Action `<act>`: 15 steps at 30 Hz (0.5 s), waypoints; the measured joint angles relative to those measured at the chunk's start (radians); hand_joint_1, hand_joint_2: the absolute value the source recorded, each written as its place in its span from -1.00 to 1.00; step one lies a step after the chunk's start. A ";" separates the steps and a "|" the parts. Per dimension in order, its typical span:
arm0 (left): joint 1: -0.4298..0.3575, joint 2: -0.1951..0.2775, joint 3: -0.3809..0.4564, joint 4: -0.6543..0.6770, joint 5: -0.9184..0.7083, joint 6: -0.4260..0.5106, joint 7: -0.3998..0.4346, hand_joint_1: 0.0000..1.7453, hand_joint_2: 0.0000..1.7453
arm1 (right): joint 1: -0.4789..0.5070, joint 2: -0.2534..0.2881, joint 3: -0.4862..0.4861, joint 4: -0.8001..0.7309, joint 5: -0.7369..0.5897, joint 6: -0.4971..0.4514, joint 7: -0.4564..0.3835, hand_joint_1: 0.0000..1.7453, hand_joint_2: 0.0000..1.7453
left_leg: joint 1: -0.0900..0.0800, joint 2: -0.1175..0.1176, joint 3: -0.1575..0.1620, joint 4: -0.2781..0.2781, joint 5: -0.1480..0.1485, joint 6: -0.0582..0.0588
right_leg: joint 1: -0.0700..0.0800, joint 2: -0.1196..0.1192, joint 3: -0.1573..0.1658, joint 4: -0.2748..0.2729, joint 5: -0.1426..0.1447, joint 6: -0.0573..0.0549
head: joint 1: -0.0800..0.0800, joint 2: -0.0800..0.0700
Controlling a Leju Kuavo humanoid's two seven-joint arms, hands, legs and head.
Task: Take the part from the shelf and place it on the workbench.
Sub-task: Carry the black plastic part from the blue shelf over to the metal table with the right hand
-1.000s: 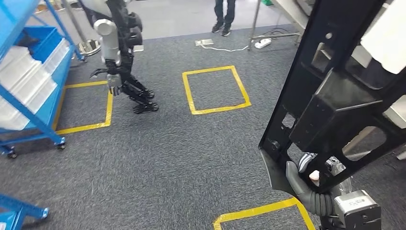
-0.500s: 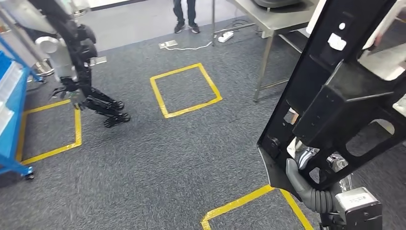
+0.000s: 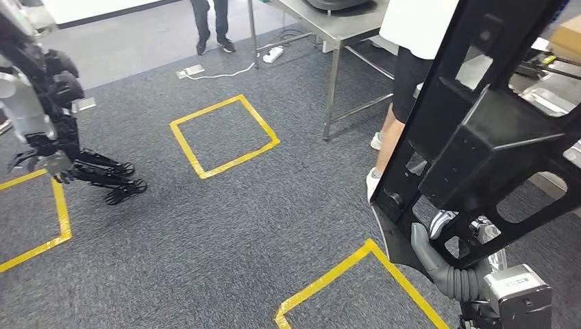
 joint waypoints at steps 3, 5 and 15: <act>-0.001 0.001 0.001 0.000 0.000 0.000 0.009 -1.00 1.00 | 0.019 0.000 0.002 0.000 -0.002 -0.005 -0.006 1.00 1.00 | 0.000 0.041 0.001 0.001 -0.003 -0.002 | -0.004 -0.020 -0.012 0.045 0.002 0.008 | 0.000 0.000; -0.001 0.002 0.001 0.000 0.000 0.000 0.010 -1.00 1.00 | 0.023 0.000 0.003 0.000 -0.005 -0.008 -0.010 1.00 1.00 | 0.000 0.065 0.005 0.003 -0.009 -0.009 | -0.005 -0.061 0.064 -0.090 0.058 0.012 | 0.001 0.000; -0.001 0.006 0.010 0.000 0.011 0.017 -0.053 -1.00 1.00 | -0.017 0.010 0.015 0.012 -0.049 0.029 -0.045 1.00 1.00 | 0.000 0.009 -0.076 0.230 -0.152 -0.060 | 0.000 -0.025 0.112 -0.213 0.101 -0.051 | -0.003 0.000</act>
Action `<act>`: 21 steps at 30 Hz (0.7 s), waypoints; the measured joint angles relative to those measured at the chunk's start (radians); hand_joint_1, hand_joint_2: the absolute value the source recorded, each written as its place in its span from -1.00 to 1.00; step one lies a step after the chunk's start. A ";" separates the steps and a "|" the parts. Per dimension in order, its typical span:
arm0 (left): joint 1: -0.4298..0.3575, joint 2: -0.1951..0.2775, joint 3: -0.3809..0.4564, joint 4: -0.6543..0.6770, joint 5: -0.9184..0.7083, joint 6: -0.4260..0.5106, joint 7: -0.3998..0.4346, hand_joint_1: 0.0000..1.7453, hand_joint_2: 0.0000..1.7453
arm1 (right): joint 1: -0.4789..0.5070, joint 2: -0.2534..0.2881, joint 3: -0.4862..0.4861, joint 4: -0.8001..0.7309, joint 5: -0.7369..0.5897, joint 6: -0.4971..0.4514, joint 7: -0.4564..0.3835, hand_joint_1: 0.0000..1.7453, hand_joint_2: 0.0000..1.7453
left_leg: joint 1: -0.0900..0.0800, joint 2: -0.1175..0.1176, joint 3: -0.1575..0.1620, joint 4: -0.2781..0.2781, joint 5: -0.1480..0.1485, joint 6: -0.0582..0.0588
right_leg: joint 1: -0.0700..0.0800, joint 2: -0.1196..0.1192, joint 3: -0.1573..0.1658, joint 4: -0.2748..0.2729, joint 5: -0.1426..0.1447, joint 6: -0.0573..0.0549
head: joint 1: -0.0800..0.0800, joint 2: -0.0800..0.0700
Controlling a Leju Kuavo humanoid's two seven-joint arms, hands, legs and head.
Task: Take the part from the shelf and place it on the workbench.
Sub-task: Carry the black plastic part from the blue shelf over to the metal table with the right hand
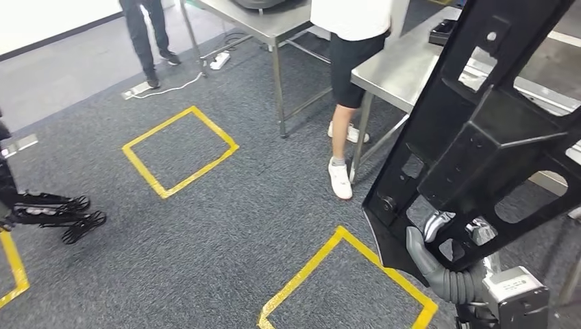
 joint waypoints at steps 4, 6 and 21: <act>-0.004 0.000 0.009 0.000 0.000 -0.006 -0.003 -1.00 1.00 | -0.020 0.010 0.010 0.009 -0.001 0.015 0.000 1.00 1.00 | -0.004 -0.017 -0.018 0.026 0.030 0.016 | 0.010 0.051 -0.003 0.000 0.005 -0.002 | -0.001 0.000; 0.003 0.000 0.009 0.000 -0.005 -0.007 0.003 -1.00 1.00 | -0.025 0.011 0.013 0.010 0.002 0.019 0.002 1.00 1.00 | -0.007 -0.061 0.045 -0.123 0.102 0.035 | 0.013 0.077 -0.005 0.001 0.008 0.000 | -0.001 0.000; 0.017 0.000 0.014 0.000 -0.004 -0.007 -0.016 -1.00 1.00 | 0.011 0.006 -0.007 0.006 0.012 -0.020 0.019 1.00 1.00 | -0.002 0.066 0.086 -0.228 0.134 0.050 | -0.011 -0.036 -0.038 0.102 -0.033 0.069 | 0.004 0.000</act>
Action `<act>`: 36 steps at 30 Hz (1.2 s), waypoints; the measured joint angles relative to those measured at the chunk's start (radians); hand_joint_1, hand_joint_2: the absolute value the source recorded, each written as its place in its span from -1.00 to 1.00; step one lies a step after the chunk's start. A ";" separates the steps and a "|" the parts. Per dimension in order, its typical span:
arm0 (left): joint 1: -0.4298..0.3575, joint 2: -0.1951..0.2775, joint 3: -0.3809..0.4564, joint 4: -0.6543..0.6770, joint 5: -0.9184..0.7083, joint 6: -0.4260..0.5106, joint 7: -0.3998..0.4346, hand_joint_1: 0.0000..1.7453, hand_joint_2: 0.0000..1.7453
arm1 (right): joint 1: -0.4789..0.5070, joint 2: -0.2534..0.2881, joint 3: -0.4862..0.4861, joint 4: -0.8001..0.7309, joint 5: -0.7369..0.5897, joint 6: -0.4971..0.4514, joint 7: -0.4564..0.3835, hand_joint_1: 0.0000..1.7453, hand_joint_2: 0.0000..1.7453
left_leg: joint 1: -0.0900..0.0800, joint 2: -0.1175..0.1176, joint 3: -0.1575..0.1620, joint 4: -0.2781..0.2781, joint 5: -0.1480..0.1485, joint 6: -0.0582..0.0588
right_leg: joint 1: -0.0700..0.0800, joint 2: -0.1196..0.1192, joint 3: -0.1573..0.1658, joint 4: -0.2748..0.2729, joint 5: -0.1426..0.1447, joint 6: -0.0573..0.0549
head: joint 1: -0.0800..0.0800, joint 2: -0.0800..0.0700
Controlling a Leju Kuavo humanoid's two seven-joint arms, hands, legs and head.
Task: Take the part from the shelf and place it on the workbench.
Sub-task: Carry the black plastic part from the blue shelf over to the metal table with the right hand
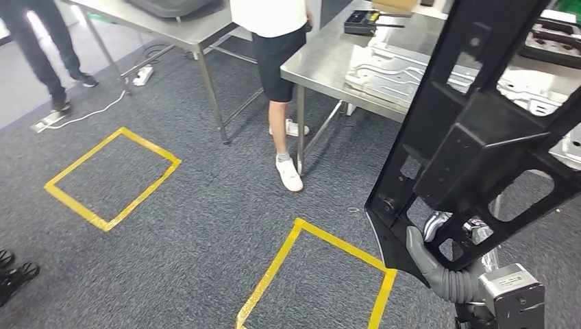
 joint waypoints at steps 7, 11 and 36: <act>-0.006 0.003 0.000 0.000 -0.006 0.003 0.025 -1.00 1.00 | 0.057 -0.010 -0.031 -0.030 0.014 -0.038 0.004 1.00 1.00 | 0.002 0.004 -0.004 0.054 -0.054 -0.041 | 0.002 0.017 0.042 -0.096 0.021 -0.054 | -0.003 0.000; -0.019 0.002 0.001 0.000 -0.009 -0.007 0.031 -1.00 1.00 | 0.100 -0.014 -0.051 -0.045 0.030 -0.065 0.003 1.00 1.00 | 0.006 -0.068 -0.107 0.297 -0.166 -0.051 | 0.005 0.059 0.036 -0.096 0.025 -0.067 | -0.004 0.000; -0.005 -0.010 0.000 0.000 -0.012 0.065 0.035 -1.00 1.00 | 0.138 -0.041 -0.117 -0.069 0.032 -0.060 0.040 1.00 1.00 | 0.010 0.022 0.038 0.008 -0.053 -0.042 | -0.003 0.016 0.025 -0.077 0.012 -0.040 | 0.000 0.000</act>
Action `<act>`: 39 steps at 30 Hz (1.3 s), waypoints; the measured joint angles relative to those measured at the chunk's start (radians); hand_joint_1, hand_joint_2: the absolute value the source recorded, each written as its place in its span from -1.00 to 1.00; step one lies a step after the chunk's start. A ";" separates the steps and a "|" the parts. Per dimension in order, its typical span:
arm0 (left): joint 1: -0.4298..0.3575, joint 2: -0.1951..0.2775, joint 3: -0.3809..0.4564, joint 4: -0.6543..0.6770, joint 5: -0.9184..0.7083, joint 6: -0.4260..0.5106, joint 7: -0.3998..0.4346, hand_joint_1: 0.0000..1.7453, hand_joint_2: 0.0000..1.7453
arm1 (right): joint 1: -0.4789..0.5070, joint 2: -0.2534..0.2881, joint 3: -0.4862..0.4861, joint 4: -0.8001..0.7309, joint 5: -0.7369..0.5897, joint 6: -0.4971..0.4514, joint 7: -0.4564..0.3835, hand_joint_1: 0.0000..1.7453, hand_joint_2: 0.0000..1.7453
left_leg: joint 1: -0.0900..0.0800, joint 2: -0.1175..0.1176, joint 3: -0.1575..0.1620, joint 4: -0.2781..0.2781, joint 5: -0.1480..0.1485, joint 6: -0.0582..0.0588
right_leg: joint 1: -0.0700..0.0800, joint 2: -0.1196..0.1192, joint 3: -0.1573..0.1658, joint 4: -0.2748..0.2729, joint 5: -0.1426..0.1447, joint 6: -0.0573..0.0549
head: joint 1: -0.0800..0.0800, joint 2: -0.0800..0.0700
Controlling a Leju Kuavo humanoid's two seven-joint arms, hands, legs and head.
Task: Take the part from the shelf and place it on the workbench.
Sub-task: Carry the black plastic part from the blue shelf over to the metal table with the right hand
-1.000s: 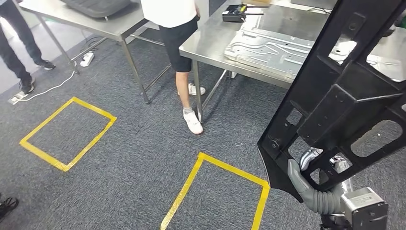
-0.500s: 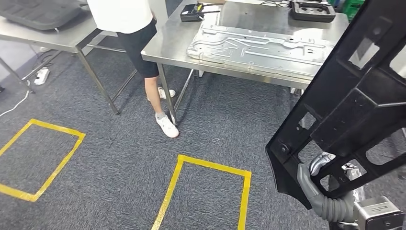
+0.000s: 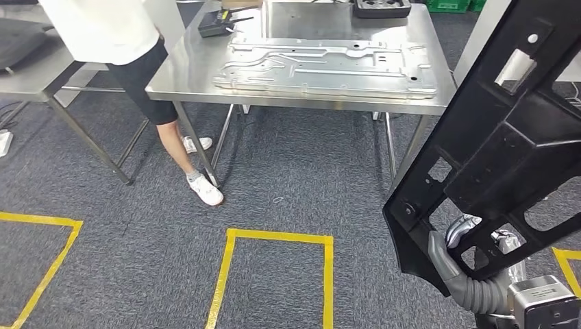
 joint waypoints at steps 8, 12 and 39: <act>-0.018 0.000 -0.002 0.000 0.000 -0.005 0.024 -1.00 1.00 | 0.003 -0.001 -0.002 -0.008 0.020 -0.008 0.007 1.00 1.00 | -0.003 -0.101 -0.112 0.252 -0.090 0.010 | 0.012 0.088 -0.005 -0.001 0.010 -0.026 | -0.002 0.000; -0.003 0.002 -0.003 0.000 0.003 -0.013 0.003 -1.00 1.00 | 0.003 -0.002 -0.002 -0.010 0.017 -0.012 0.008 1.00 1.00 | -0.013 -0.191 -0.025 0.022 0.018 0.057 | 0.011 0.145 -0.013 -0.003 0.021 -0.021 | -0.001 0.000; -0.011 0.006 0.003 0.000 0.019 -0.023 -0.020 -1.00 1.00 | -0.164 0.002 0.052 0.023 0.044 0.068 0.041 1.00 1.00 | 0.004 -0.091 -0.126 0.230 -0.082 -0.001 | -0.001 0.020 0.015 -0.005 -0.010 -0.014 | -0.002 0.000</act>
